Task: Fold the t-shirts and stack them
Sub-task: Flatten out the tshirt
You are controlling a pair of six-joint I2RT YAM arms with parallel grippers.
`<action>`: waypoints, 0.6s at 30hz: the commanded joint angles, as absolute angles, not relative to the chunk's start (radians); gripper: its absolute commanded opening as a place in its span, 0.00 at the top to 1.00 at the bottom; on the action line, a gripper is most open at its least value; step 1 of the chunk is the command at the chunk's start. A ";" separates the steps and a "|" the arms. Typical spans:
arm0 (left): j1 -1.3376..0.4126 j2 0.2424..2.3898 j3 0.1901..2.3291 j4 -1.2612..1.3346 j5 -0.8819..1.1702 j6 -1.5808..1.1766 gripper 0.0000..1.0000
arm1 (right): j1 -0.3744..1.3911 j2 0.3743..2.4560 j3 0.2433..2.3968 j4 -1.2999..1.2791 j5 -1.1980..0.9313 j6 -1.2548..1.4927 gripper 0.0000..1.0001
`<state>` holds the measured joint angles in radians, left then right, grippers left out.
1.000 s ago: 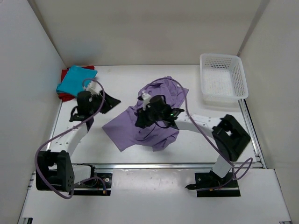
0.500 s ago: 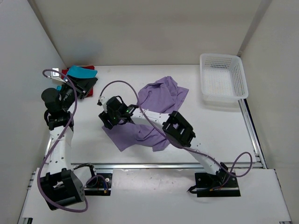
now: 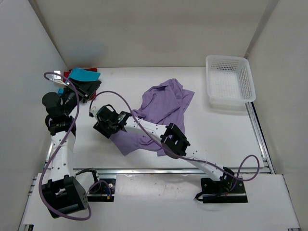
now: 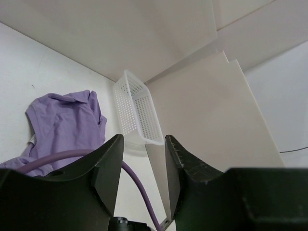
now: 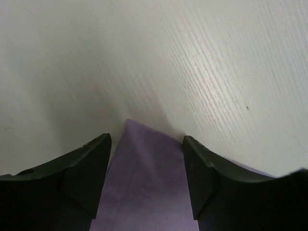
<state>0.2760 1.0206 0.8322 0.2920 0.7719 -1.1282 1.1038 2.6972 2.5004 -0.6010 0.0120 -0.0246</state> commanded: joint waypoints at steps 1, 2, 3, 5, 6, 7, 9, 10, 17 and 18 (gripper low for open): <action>0.287 0.993 0.819 0.333 0.784 -1.147 0.50 | 1.129 2.695 2.540 -0.661 0.083 -0.060 0.41; 0.291 0.989 0.821 0.324 0.787 -1.138 0.49 | 1.126 2.689 2.537 -0.663 0.080 -0.051 0.42; 0.285 0.997 0.821 0.324 0.782 -1.131 0.50 | 1.132 2.686 2.545 -0.666 0.072 -0.055 0.46; 0.287 1.000 0.816 0.327 0.787 -1.129 0.50 | 1.127 2.689 2.543 -0.679 0.075 -0.035 0.50; 0.294 0.999 0.816 0.325 0.784 -1.132 0.50 | 1.123 2.694 2.546 -0.686 0.072 -0.034 0.55; 0.288 0.999 0.812 0.328 0.781 -1.135 0.49 | 1.124 2.698 2.551 -0.695 0.069 -0.031 0.59; 0.298 1.000 0.807 0.339 0.785 -1.144 0.50 | 1.124 2.710 2.562 -0.715 0.083 -0.009 0.80; 0.298 1.002 0.808 0.345 0.784 -1.143 0.50 | 1.127 2.727 2.586 -0.735 0.106 -0.003 0.83; 0.331 1.041 0.874 0.331 0.811 -1.140 0.49 | 1.085 2.627 2.666 -0.922 0.195 0.072 1.00; 0.337 1.046 0.887 0.340 0.818 -1.149 0.49 | 1.074 2.576 2.649 -0.958 0.207 0.075 1.00</action>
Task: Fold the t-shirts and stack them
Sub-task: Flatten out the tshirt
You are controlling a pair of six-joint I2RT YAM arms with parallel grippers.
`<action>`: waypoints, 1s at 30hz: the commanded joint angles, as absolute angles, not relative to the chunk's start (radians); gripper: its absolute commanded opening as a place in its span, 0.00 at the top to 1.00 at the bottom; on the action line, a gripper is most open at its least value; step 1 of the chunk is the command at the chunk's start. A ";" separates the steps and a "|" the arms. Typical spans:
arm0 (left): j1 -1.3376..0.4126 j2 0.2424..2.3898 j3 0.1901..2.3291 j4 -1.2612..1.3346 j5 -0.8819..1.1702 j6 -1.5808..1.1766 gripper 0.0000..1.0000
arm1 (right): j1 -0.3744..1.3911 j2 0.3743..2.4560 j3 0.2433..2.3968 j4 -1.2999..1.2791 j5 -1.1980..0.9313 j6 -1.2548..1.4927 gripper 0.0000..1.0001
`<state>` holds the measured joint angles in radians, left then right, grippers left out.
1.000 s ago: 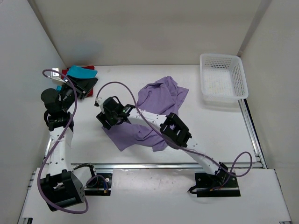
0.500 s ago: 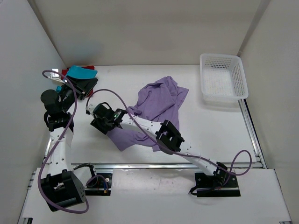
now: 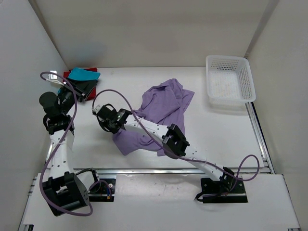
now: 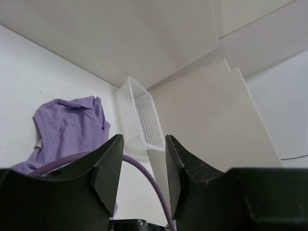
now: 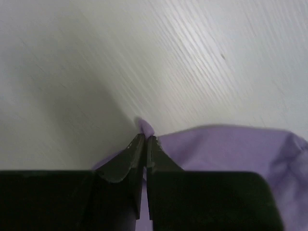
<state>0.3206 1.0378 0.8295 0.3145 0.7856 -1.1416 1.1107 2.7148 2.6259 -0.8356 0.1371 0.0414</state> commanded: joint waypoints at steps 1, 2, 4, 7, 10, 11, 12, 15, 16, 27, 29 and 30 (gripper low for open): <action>0.334 1.054 0.888 0.350 0.816 -1.155 0.49 | 1.057 2.550 2.639 -0.975 0.216 0.077 1.00; 0.334 1.057 0.891 0.356 0.821 -1.160 0.49 | 1.052 2.487 2.593 -0.994 0.235 0.072 1.00; 0.338 1.061 0.891 0.368 0.822 -1.169 0.49 | 1.022 2.385 2.519 -1.000 0.268 0.063 1.00; 0.344 1.055 0.884 0.388 0.827 -1.192 0.49 | 0.962 2.211 2.393 -1.009 0.291 0.058 1.00; 0.321 1.062 0.873 0.365 0.808 -1.160 0.49 | 0.913 2.001 2.194 -0.947 0.353 0.031 1.00; 0.289 1.058 0.862 0.330 0.784 -1.146 0.49 | 0.879 1.899 2.104 -0.899 0.363 0.017 1.00; 0.246 1.052 0.848 0.309 0.753 -1.103 0.49 | 0.859 1.806 2.030 -0.853 0.361 0.018 1.00; 0.119 1.040 0.775 0.204 0.659 -0.981 0.49 | 0.723 1.595 1.913 -0.802 0.322 0.043 1.00; 0.045 1.042 0.750 0.165 0.605 -0.921 0.49 | 0.656 1.506 1.845 -0.770 0.295 0.048 1.00; -0.529 1.287 0.555 0.100 0.325 -0.738 0.44 | 0.096 1.054 1.408 -0.564 -0.079 0.109 1.00; -0.598 1.328 0.568 0.060 0.301 -0.709 0.43 | 0.124 1.045 1.401 -0.571 -0.003 0.097 1.00; -0.633 1.353 0.569 0.060 0.290 -0.706 0.42 | 0.112 1.045 1.394 -0.571 -0.011 0.098 1.00</action>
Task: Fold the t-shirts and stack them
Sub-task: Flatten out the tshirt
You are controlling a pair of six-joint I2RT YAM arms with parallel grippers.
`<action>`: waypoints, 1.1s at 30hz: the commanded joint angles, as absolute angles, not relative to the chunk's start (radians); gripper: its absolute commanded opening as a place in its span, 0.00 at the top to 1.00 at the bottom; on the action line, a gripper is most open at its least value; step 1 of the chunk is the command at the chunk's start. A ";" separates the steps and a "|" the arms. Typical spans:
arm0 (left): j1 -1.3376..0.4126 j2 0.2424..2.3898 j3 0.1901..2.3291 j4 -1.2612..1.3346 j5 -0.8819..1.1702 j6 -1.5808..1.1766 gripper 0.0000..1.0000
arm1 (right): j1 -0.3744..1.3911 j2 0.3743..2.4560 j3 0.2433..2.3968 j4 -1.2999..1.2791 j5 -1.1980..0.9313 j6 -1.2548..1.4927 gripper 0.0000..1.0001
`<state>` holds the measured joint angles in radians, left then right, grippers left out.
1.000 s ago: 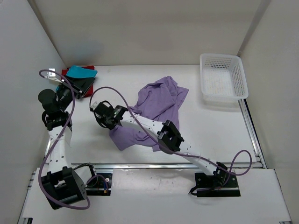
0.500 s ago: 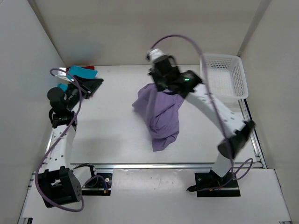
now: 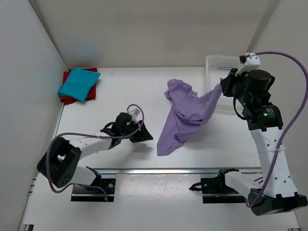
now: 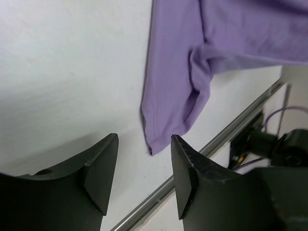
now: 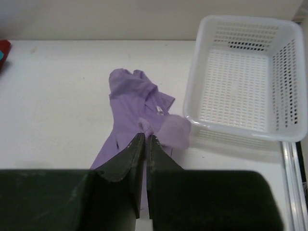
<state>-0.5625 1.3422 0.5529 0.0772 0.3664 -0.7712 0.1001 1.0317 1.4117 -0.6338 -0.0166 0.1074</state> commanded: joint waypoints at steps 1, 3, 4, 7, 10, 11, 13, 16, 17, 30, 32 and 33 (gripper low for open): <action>-0.665 1.374 0.562 0.060 0.290 -0.704 0.41 | 0.104 1.043 1.387 -0.562 -0.044 0.107 1.00; -0.713 1.403 0.552 0.090 0.293 -0.719 0.38 | 0.087 1.046 1.376 -0.551 -0.064 0.113 1.00; -0.747 1.443 0.563 0.095 0.287 -0.722 0.36 | 0.086 1.036 1.370 -0.540 -0.067 0.112 1.00; -0.825 1.550 0.624 0.106 0.279 -0.732 0.35 | 0.104 1.040 1.355 -0.517 -0.081 0.123 1.00; -0.859 1.655 0.684 0.115 0.250 -0.718 0.49 | 0.133 1.035 1.364 -0.520 -0.061 0.118 1.00; -0.853 1.689 0.692 0.121 0.259 -0.716 0.59 | 0.143 1.035 1.362 -0.522 -0.060 0.112 1.00; -0.822 1.689 0.684 0.153 0.259 -0.742 0.89 | 0.149 1.032 1.361 -0.511 -0.055 0.112 1.00; -0.697 1.631 0.661 0.160 0.232 -0.747 1.00 | 0.135 1.031 1.324 -0.503 -0.075 0.117 1.00; -0.642 1.579 0.654 0.141 0.226 -0.738 1.00 | 0.130 1.026 1.304 -0.499 -0.084 0.120 1.00; -0.293 1.253 0.532 0.003 0.232 -0.683 0.48 | 0.106 0.904 0.993 -0.411 -0.172 0.195 1.00; -0.291 1.258 0.491 0.015 0.247 -0.696 0.50 | 0.100 0.891 0.974 -0.403 -0.187 0.198 1.00; -0.298 1.262 0.477 0.037 0.256 -0.713 0.53 | 0.101 0.893 0.971 -0.400 -0.187 0.199 1.00</action>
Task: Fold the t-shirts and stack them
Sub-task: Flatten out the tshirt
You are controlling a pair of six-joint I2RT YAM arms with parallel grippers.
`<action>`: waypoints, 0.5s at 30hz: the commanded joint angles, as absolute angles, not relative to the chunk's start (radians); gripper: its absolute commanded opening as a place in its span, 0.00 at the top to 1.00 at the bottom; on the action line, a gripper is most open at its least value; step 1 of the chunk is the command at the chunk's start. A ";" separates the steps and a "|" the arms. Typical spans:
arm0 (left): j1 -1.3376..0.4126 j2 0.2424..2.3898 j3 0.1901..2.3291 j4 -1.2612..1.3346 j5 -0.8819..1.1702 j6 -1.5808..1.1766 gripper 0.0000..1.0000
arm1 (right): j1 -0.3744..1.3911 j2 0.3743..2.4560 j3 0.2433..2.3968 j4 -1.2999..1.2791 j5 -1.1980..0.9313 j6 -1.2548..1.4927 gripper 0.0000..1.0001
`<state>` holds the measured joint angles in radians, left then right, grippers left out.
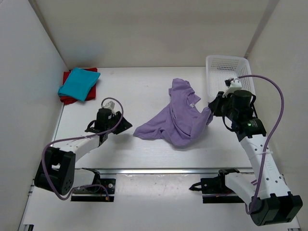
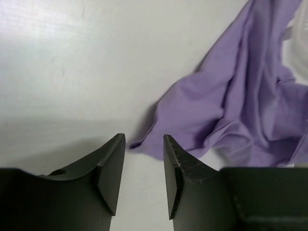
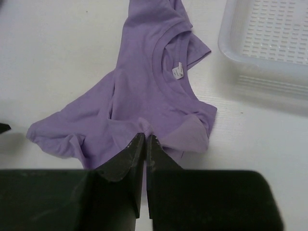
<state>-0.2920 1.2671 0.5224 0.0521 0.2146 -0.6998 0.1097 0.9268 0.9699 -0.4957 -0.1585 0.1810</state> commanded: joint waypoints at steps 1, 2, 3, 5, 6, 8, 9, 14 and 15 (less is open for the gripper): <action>-0.310 1.262 0.453 0.046 0.262 -0.727 0.53 | 0.103 0.893 0.968 -0.406 -0.186 0.196 1.00; -0.328 1.261 0.425 0.060 0.246 -0.753 0.53 | 0.104 0.891 0.963 -0.399 -0.189 0.199 1.00; -0.350 1.256 0.402 0.090 0.220 -0.771 0.53 | 0.110 0.887 0.960 -0.397 -0.184 0.195 1.00; -0.379 1.259 0.373 0.123 0.190 -0.802 0.53 | 0.117 0.885 0.954 -0.387 -0.193 0.196 1.00; -0.400 1.276 0.371 0.142 0.178 -0.816 0.55 | 0.115 0.885 0.950 -0.385 -0.201 0.201 1.00; -0.423 1.305 0.371 0.156 0.147 -0.822 0.55 | 0.121 0.887 0.948 -0.379 -0.210 0.198 1.00; -0.426 1.331 0.377 0.167 0.149 -0.830 0.54 | 0.120 0.887 0.945 -0.377 -0.204 0.196 1.00; -0.405 1.397 0.371 0.251 0.172 -0.877 0.52 | 0.127 0.879 0.939 -0.376 -0.215 0.199 1.00; -0.405 1.414 0.374 0.258 0.161 -0.888 0.52 | 0.129 0.880 0.936 -0.373 -0.216 0.196 1.00</action>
